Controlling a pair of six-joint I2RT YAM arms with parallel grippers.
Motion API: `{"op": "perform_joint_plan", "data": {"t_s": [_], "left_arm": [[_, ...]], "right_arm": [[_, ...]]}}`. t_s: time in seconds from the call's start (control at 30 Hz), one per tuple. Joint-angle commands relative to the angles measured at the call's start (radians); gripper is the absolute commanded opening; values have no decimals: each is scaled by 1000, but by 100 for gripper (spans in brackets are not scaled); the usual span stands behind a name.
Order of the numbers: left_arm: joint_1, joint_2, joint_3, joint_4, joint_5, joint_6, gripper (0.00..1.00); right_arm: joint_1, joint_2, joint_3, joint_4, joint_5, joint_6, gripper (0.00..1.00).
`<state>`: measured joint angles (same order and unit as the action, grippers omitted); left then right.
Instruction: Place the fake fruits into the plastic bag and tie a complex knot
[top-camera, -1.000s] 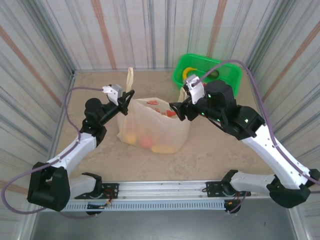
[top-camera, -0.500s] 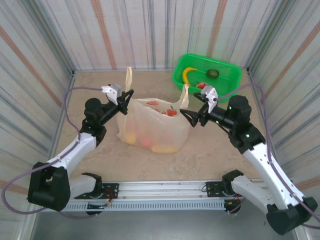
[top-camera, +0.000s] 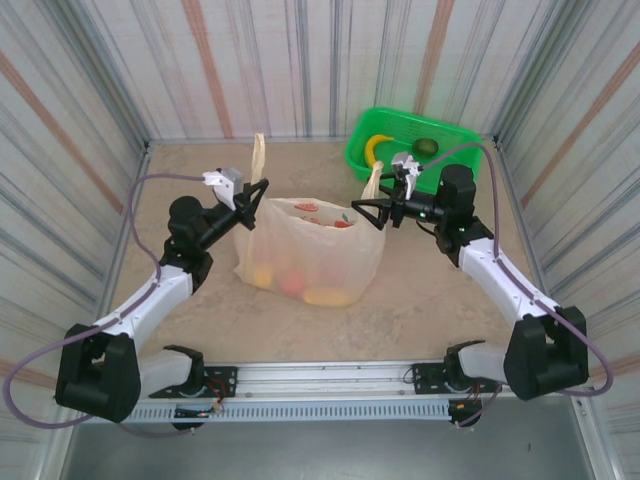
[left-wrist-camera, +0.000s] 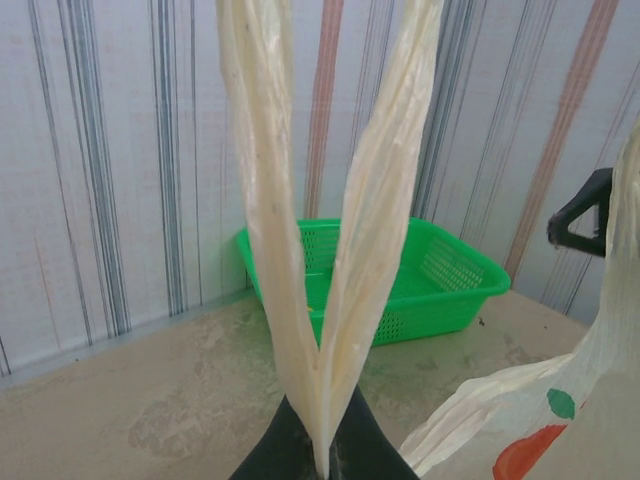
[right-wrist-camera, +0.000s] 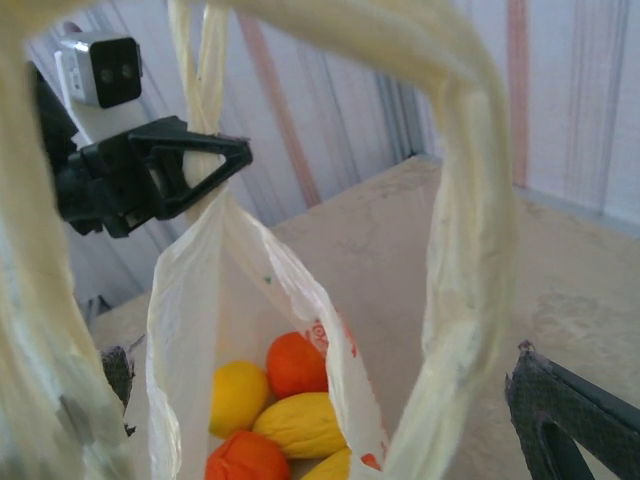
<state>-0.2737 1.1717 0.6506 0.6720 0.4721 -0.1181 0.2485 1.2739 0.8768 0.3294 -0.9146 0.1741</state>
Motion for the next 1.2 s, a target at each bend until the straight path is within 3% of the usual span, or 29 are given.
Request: {"op": "perform_joint_plan", "data": {"t_s": [0.0,0.1,0.13,0.17,0.27,0.3,0.37,0.47,0.73,0.87,1.03,1.17], "left_arm": [[12,-8,3,52,18,-9,0],[13,-12,3,50,16,-8,0],[13,-12,3,49,16,-7,0],[12,-12,6,49,17,-7,0],[12,-11,9,47,28,-8,0],[12,-12,12,47,29,-11,0],[12,-16,10,47,32,-14,0],[1,-27,12,39,49,-11,0],[-139,-51,207,-394,41,77,0],[-175,-11,343,-606,118,57,0],[-179,59,435,-731,237,-9,0],[-177,50,388,-691,158,-32,0]], "right_arm": [[6,26,16,88,-78,80,99],[12,23,-1,100,-72,78,97],[14,16,-6,100,-65,73,91],[13,12,-11,99,-60,66,82],[14,7,-4,49,-37,8,32],[15,8,7,12,-28,-16,24],[23,-1,19,-46,-4,-44,21],[47,-30,35,-142,53,-140,5],[134,-33,233,-491,304,-481,1],[217,-8,301,-570,478,-623,0],[255,20,330,-586,468,-669,0],[242,46,343,-586,439,-611,3]]}}
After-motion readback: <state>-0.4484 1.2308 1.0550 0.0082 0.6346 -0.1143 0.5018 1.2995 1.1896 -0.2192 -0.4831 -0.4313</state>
